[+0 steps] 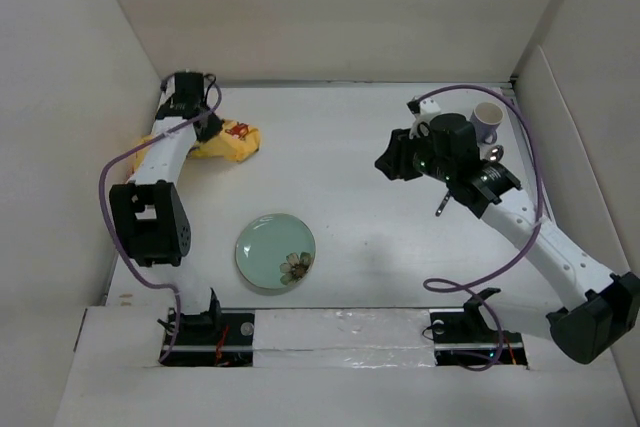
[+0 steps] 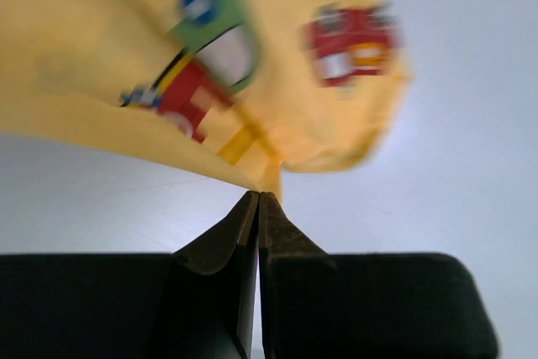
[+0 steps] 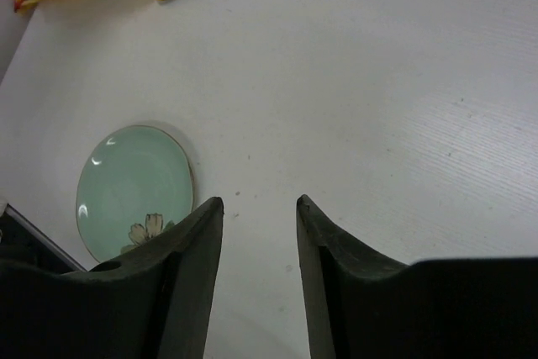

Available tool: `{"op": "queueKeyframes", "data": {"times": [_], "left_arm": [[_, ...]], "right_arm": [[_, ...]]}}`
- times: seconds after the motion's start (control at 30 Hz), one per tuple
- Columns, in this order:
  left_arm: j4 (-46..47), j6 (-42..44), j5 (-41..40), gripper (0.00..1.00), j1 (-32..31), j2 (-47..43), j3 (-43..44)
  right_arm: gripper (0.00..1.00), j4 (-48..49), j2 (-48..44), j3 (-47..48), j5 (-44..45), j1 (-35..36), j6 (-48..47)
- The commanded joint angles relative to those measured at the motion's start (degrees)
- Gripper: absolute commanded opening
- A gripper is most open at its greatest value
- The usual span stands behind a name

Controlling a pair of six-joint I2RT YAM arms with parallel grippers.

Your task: Set the dinner table for one person

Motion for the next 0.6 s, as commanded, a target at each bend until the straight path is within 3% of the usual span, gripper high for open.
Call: {"op": "queueKeyframes", "data": {"times": [0.0,0.13,0.17,0.2,0.27,0.3,0.37,0.43,0.47,0.57], "left_arm": [[-0.6,1.8,2.3,0.00,-5.2,-8.1,15.1],[-4.2,-0.6,5.3,0.00,-12.7,-0.9,37.9],[-6.8,-0.7,8.6,0.00,-17.5,5.2,55.1],[-6.8,-0.7,10.2,0.00,-17.5,5.2,55.3],[-7.4,-1.6,13.2,0.00,-19.3,9.1,68.5],[-6.5,-2.1,16.3,0.00,-19.4,8.9,69.7],[-2.1,-3.0,18.3,0.00,-18.0,3.7,64.6],[1.9,-3.2,19.5,0.00,-14.0,-2.2,56.1],[5.9,-3.6,19.4,0.00,-12.3,-7.8,46.9],[11.5,-7.0,24.3,0.00,-4.3,-13.0,34.3]], "right_arm": [[0.48,6.8,2.5,2.7,-0.6,0.4,1.7],[0.44,6.5,5.2,6.2,-1.2,0.4,2.0],[0.25,5.6,5.5,8.6,-1.1,0.4,1.7],[0.25,5.5,5.5,8.6,-0.7,0.4,1.7],[0.09,5.3,5.2,9.2,0.2,0.4,1.4],[0.02,5.2,4.8,9.3,1.1,0.4,1.5],[0.00,5.2,4.0,9.1,1.5,-0.4,1.5],[0.04,4.9,3.4,8.3,2.2,-0.9,1.5],[0.10,4.9,3.1,7.9,2.4,-0.9,1.5],[0.53,4.4,3.2,6.5,4.3,-2.2,1.9]]}}
